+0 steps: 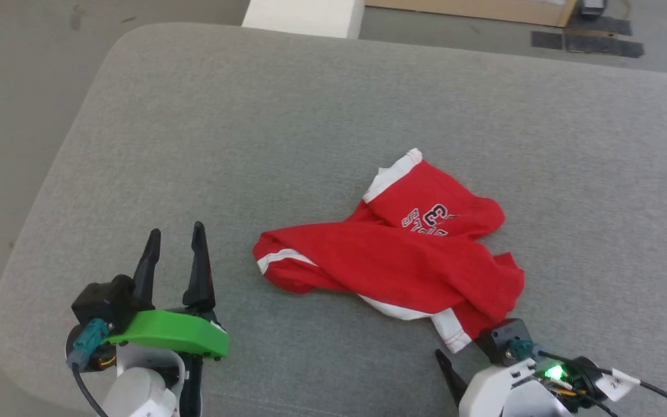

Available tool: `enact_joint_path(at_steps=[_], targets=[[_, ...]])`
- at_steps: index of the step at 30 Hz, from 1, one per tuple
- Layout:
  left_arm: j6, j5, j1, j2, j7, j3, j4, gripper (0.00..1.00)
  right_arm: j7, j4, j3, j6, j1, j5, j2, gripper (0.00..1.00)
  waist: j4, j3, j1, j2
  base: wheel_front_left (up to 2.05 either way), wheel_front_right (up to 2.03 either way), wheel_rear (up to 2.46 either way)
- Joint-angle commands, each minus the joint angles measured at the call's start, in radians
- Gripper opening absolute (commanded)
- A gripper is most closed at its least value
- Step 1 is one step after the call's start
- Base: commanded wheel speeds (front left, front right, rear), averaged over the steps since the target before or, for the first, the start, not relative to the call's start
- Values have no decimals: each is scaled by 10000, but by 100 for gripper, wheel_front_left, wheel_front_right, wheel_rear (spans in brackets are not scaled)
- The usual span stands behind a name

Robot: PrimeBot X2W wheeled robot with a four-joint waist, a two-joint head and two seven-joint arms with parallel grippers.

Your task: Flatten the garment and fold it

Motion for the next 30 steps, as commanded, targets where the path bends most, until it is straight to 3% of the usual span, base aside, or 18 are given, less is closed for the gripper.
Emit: enact_joint_path(at_steps=[1,3,4,5,6,7,13,22,30], targets=[[-156,154,122,-134,-36,141,-41,100,40,90,39,-15,-269,-63,19,100,157,163,0,-1,0,0,0],[-369,289,161,-324,-36,325,20,100,128,281,71,-15,-420,-77,19,84,194,215,0,-1,0,0,0],[-505,365,153,-398,-36,431,90,100,186,384,62,-15,-491,-30,19,56,209,247,0,-1,0,0,0],[-588,433,148,-465,-36,500,134,100,233,477,41,-15,-547,6,19,41,217,269,0,-1,0,0,0],[-669,516,148,-553,-36,569,174,100,293,594,17,-15,-610,57,19,14,221,288,0,-1,0,0,0],[-731,577,148,-611,-36,619,214,100,325,667,-15,-15,-648,128,19,0,220,295,0,-1,0,0,0],[-1073,883,151,-879,-37,958,443,100,133,453,-1244,-15,-550,551,19,0,95,127,0,-1,0,0,0],[-1560,1194,302,-926,-37,1027,888,100,319,-1204,-3792,-15,45,534,19,0,-295,-374,0,-1,0,0,0],[-1920,1214,437,-565,172,421,1097,100,485,-1446,-4460,-15,281,851,19,0,-488,-666,0,-1,0,0,0]])
